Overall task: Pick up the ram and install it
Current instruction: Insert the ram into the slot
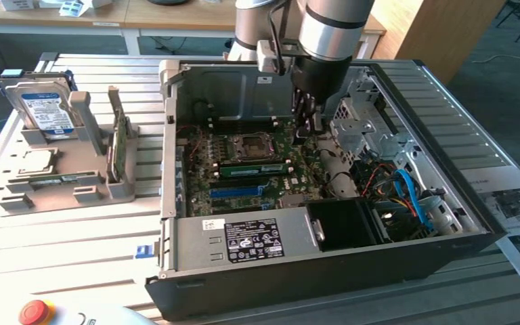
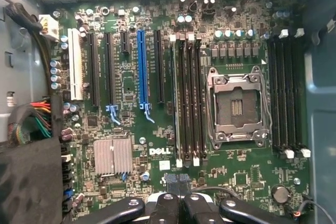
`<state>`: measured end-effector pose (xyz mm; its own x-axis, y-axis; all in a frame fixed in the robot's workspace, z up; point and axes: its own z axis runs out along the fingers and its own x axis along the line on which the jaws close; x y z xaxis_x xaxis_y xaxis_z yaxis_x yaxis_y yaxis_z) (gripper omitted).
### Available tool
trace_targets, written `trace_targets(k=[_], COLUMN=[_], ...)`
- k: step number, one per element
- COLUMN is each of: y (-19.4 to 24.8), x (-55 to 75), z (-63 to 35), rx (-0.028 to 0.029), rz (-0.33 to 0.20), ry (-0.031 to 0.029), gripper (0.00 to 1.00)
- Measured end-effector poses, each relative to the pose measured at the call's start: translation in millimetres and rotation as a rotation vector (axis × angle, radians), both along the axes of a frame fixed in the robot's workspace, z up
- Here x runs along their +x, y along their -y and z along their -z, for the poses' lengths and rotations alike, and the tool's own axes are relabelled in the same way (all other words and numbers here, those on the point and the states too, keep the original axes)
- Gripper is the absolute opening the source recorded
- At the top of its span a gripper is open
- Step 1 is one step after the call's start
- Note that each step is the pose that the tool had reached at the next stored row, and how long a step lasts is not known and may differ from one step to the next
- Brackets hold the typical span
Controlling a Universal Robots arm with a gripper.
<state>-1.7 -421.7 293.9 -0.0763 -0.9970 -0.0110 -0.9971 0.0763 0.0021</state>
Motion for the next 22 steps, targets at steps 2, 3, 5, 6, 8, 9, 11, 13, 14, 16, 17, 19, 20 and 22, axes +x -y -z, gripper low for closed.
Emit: trace_targets(k=[2, 3, 5, 6, 8, 9, 11, 13, 14, 16, 17, 19, 20, 22], y=[0.1, 0.1, 0.2, 0.2, 0.3, 0.3, 0.4, 0.4, 0.4, 0.5, 0.5, 0.5, 0.5, 0.5], x=[0.1, 0.0, 0.0, 0.0, 0.0, 0.0, 0.0, 0.0, 0.0, 0.0, 0.0, 0.0, 0.0, 0.0], z=[3.6, 5.5, 9.0, 11.0, 14.6, 16.4, 20.0, 23.7, 25.5, 29.1, 30.9, 34.6, 36.4, 40.0], rx=[0.0001, 0.0002, 0.0001, 0.0002, 0.0001, 0.0001, 0.0001, 0.0001, 0.0002, 0.0002, 0.0002, 0.0001, 0.0001, 0.0000], rz=[0.000, 0.000, 0.000, 0.000, 0.000, 0.000, 0.000, 0.000, 0.000, 0.000, 0.000, 0.000, 0.000, 0.000], ry=[0.0000, 0.0001, 0.0000, 0.0001, 0.0000, 0.0000, 0.0000, 0.0001, 0.0001, 0.0001, 0.0001, 0.0001, 0.0000, 0.0000], gripper=[0.11, 0.11, 0.11, 0.11, 0.11, 0.11, 0.11, 0.11, 0.11, 0.11, 0.11, 0.11, 0.11, 0.11])
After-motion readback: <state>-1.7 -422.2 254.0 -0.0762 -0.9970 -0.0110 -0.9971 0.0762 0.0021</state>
